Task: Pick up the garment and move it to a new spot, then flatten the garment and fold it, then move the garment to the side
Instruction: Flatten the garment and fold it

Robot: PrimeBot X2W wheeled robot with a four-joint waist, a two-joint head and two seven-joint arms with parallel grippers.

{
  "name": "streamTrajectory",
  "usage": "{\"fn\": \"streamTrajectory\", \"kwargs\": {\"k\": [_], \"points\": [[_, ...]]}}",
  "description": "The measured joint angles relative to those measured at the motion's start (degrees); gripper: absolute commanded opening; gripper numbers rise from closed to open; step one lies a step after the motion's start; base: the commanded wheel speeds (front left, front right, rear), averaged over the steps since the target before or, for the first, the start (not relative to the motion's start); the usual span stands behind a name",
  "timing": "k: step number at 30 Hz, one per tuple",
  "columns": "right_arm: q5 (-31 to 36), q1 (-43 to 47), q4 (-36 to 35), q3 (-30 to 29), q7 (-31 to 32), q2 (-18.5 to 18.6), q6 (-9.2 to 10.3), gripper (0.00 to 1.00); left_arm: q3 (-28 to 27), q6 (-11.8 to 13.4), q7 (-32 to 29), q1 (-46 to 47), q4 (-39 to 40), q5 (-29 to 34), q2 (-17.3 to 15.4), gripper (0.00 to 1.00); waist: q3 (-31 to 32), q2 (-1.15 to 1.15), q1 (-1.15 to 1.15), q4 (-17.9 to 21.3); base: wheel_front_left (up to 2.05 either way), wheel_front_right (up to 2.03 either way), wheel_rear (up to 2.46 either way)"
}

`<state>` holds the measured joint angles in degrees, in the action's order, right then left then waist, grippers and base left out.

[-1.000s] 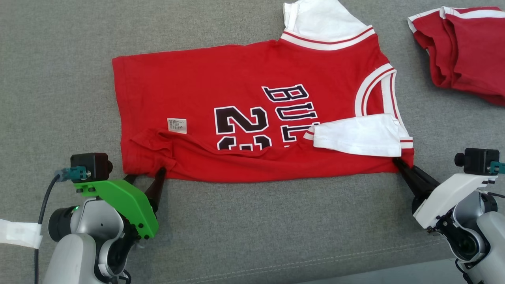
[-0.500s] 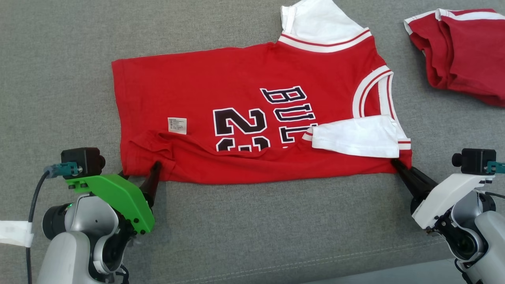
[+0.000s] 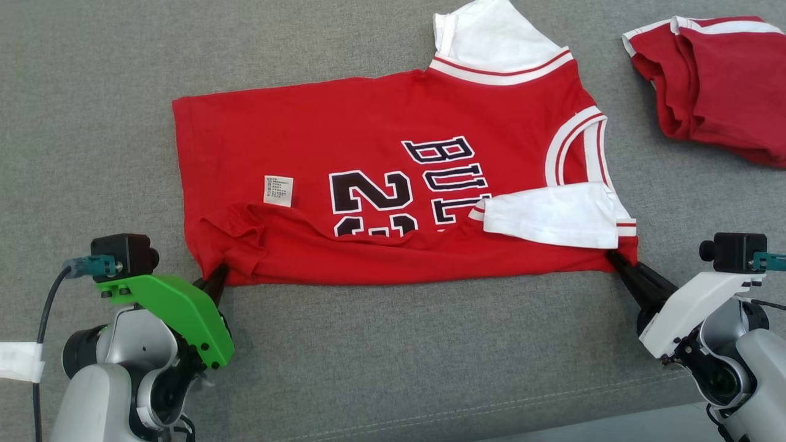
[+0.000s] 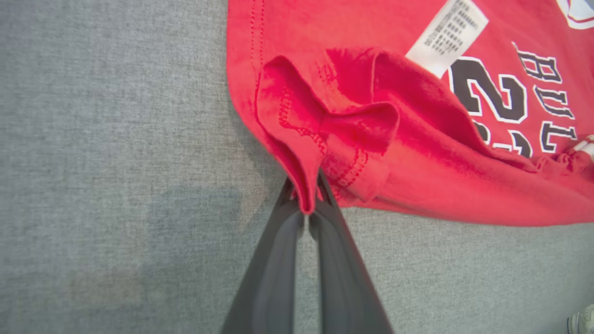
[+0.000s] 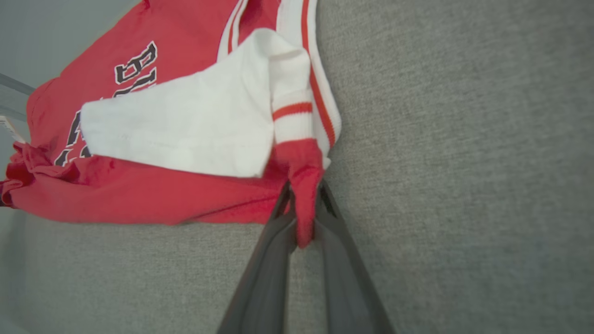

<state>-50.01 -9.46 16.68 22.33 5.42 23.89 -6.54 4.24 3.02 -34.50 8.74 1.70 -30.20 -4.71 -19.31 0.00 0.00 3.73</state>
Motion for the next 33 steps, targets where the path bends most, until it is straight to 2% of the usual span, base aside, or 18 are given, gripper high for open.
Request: {"fn": "streamTrajectory", "kwargs": {"k": [7,11,17,21,26,29,33], "points": [[-0.2,0.0,0.5,0.3,0.0,0.3,-0.02,0.00,-0.2,-0.1,-1.5,-1.7,0.5,-1.6,-0.2,0.00,0.3,0.00,0.00,-0.2,0.00,0.00,0.00],[-2.0,-0.1,-0.1,1.0,1.8,1.5,-0.20,0.00,-0.1,-0.6,-2.9,-2.4,1.3,-5.7,0.5,0.00,0.7,0.00,0.00,-0.5,0.00,0.00,0.00],[-6.1,-2.9,-5.2,0.9,7.2,5.0,-0.51,0.00,-1.2,-1.1,-5.0,-2.4,3.8,-10.2,0.7,0.00,1.4,0.00,0.00,-0.6,0.00,0.00,0.00],[-10.7,-6.6,-9.3,-1.8,10.5,7.6,-0.52,0.00,-2.6,-1.1,-6.7,-2.3,5.9,-13.0,0.7,0.00,2.2,0.00,0.00,-0.3,0.00,0.00,0.00],[-13.0,-6.5,-9.9,-3.2,14.6,11.9,-0.52,0.00,-3.6,-0.5,-8.4,-2.4,6.0,-16.3,1.2,0.00,2.9,0.00,0.00,-0.5,0.00,0.00,0.00],[-14.9,-5.9,-11.1,-2.5,17.3,12.0,-0.52,0.00,-3.6,-0.3,-9.6,-3.7,6.1,-19.3,1.8,0.00,3.1,0.00,0.00,-0.9,0.00,0.00,0.00],[-16.1,-5.6,-13.0,-2.4,18.7,12.4,-0.52,0.00,-3.6,0.0,-9.9,-4.5,6.8,-20.0,1.8,0.00,3.2,0.00,0.00,-0.9,0.00,0.00,0.00]]}}
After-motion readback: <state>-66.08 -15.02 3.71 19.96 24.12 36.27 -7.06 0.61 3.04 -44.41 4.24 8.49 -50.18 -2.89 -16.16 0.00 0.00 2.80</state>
